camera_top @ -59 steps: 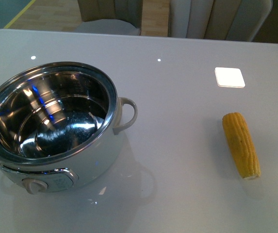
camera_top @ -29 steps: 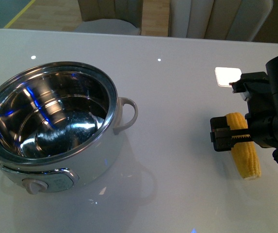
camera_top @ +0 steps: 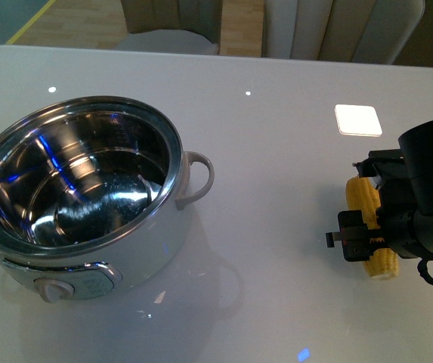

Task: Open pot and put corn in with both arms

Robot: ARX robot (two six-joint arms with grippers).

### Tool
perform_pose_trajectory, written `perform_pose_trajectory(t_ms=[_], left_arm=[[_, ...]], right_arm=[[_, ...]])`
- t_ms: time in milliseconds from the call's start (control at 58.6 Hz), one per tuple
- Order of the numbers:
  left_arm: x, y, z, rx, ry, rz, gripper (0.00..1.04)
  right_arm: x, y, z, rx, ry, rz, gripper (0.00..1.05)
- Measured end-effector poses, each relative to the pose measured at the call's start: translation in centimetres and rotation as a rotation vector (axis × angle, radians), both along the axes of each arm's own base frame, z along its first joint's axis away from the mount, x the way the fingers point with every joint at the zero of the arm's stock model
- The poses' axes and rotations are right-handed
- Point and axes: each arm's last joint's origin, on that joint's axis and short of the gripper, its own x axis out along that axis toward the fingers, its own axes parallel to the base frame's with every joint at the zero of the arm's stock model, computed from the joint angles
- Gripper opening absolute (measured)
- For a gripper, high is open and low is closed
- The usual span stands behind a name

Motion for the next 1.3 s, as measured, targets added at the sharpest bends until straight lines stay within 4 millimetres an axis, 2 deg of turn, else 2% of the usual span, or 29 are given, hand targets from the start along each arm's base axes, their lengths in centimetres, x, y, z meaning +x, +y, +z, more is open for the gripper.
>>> perform_pose_trajectory(t_ms=[102,239,307,427,495,581,717,785,905,1059,1144,1298], left_arm=[[0.0,0.0,0.0,0.000,0.000,0.000,0.98],[0.0,0.0,0.0,0.000,0.000,0.000,0.98],[0.0,0.0,0.0,0.000,0.000,0.000,0.98],[0.0,0.0,0.0,0.000,0.000,0.000,0.98],[0.0,0.0,0.0,0.000,0.000,0.000,0.98],[0.0,0.0,0.0,0.000,0.000,0.000,0.98],[0.0,0.0,0.0,0.000,0.000,0.000,0.98],[0.0,0.0,0.0,0.000,0.000,0.000,0.98],[0.0,0.0,0.0,0.000,0.000,0.000,0.98],[0.0,0.0,0.0,0.000,0.000,0.000,0.98],[0.0,0.0,0.0,0.000,0.000,0.000,0.98],[0.0,0.0,0.0,0.000,0.000,0.000,0.98]], right_arm=[[-0.4,-0.1,0.5,0.020,-0.001,-0.007,0.40],[-0.8,0.1,2.8,0.081,-0.045,-0.004,0.30],[-0.9,0.6,5.0,0.146,-0.100,0.012,0.27],[-1.1,2.1,10.0,0.297,-0.213,0.053,0.22],[-1.4,3.5,12.8,0.376,-0.267,0.082,0.22],[-1.7,6.4,15.7,0.473,-0.321,0.147,0.21],[-2.1,12.0,17.9,0.601,-0.314,0.251,0.20],[-2.0,14.3,18.2,0.653,-0.290,0.279,0.20],[-1.7,16.9,18.1,0.712,-0.250,0.299,0.19],[-0.8,21.1,16.9,0.789,-0.170,0.304,0.19],[-0.2,22.1,16.1,0.804,-0.140,0.287,0.18],[0.3,22.9,14.2,0.818,-0.083,0.248,0.18]])
